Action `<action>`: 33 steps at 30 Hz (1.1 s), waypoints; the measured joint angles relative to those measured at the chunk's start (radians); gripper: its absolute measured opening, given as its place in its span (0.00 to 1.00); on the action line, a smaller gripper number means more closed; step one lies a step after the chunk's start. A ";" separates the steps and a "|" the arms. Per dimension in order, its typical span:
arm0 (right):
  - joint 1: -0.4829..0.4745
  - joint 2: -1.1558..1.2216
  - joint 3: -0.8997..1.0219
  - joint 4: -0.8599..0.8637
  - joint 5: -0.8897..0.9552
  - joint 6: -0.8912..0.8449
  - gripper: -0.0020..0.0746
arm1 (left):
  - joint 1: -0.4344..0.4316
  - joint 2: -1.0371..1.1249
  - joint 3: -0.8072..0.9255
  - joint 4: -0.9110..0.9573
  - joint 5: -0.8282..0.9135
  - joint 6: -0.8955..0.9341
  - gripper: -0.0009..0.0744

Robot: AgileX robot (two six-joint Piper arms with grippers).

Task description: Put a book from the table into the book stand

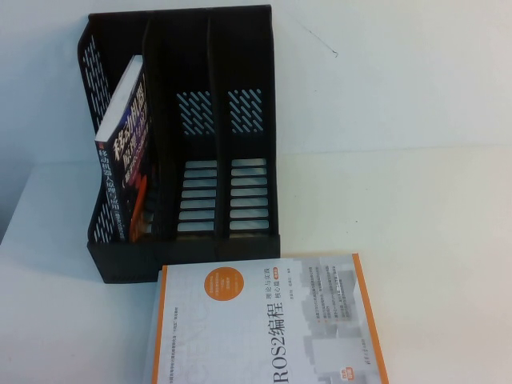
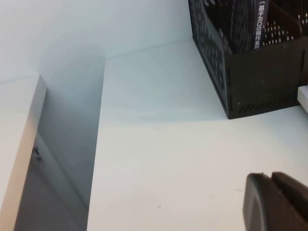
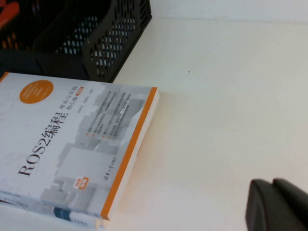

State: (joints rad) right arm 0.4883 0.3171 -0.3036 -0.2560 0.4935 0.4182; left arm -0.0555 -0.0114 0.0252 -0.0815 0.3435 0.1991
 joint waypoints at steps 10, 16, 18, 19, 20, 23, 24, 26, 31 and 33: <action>0.000 0.000 0.000 0.000 0.000 0.000 0.04 | 0.000 0.000 0.000 0.000 0.000 0.002 0.01; 0.000 0.000 0.000 0.000 0.000 0.000 0.04 | 0.000 0.000 0.000 0.000 0.000 0.002 0.01; 0.000 0.000 0.000 0.000 0.000 0.000 0.04 | 0.000 0.000 0.000 0.000 0.000 0.002 0.01; 0.000 0.000 0.000 0.000 0.000 0.000 0.04 | 0.000 0.000 0.000 0.000 0.000 0.002 0.01; 0.000 0.000 0.000 0.000 0.000 0.000 0.04 | 0.000 0.000 0.000 0.000 0.000 0.002 0.01; 0.000 0.000 0.000 0.000 0.000 0.000 0.04 | 0.000 0.000 0.000 0.000 0.000 0.002 0.01; 0.000 0.000 0.000 0.000 0.000 0.000 0.04 | 0.000 0.000 0.000 0.000 0.000 0.002 0.01; 0.000 0.000 0.000 0.000 0.000 0.000 0.04 | 0.000 0.000 0.000 0.000 0.000 0.002 0.01; -0.008 -0.002 0.034 -0.001 -0.016 0.000 0.04 | 0.000 0.000 0.000 0.000 0.003 0.004 0.01; -0.043 -0.013 0.065 0.007 -0.025 0.004 0.04 | 0.000 0.000 0.000 0.000 0.005 0.004 0.01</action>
State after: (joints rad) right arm 0.4449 0.3038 -0.2383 -0.2491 0.4687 0.4220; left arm -0.0555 -0.0114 0.0252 -0.0815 0.3482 0.2029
